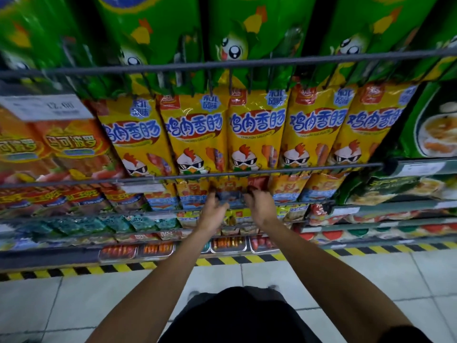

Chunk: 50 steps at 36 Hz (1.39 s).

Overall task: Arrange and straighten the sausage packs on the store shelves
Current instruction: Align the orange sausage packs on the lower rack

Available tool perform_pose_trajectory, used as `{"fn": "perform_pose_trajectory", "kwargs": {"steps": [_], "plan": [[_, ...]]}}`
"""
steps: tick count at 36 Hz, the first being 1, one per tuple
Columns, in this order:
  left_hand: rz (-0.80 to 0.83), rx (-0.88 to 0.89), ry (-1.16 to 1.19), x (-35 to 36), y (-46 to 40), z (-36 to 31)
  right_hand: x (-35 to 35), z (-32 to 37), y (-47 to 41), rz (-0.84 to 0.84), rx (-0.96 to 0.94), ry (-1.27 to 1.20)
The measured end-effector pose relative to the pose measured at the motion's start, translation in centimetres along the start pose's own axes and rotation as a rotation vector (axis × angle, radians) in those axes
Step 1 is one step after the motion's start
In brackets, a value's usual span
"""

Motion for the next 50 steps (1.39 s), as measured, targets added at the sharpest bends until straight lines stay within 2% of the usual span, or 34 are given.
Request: {"fn": "perform_pose_trajectory", "kwargs": {"steps": [7,14,21,27,33,38,50], "plan": [[0.037,0.026,-0.02,1.8,1.1,-0.4,-2.4,-1.0,1.5,-0.101,-0.048,0.01],[0.091,-0.063,-0.066,2.8,1.0,-0.6,-1.0,-3.5,1.1,0.012,0.086,-0.004],[0.065,-0.082,-0.078,3.3,0.4,-1.5,-1.1,-3.7,0.5,0.056,0.113,-0.027],[0.025,-0.027,-0.045,3.8,-0.2,-1.2,-1.3,-4.1,0.6,-0.014,0.086,-0.021],[0.076,-0.062,-0.127,3.9,-1.0,-0.6,-0.5,-5.0,0.6,0.057,0.122,-0.119],[0.086,-0.086,-0.105,3.4,-1.3,-0.6,-0.9,-4.9,0.2,0.076,0.117,-0.131],[0.136,-0.026,-0.211,2.8,-0.7,0.3,-0.2,-5.1,1.3,0.004,0.05,-0.09]]}}
Point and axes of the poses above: each hand's wrist, its own y-axis away from the middle knuckle, its own x-axis out of the palm, z = x × y, the point moved 2 cm from there along -y, towards the middle knuckle, and after that the axes turned 11 degrees about -x, right-handed, at the moved point
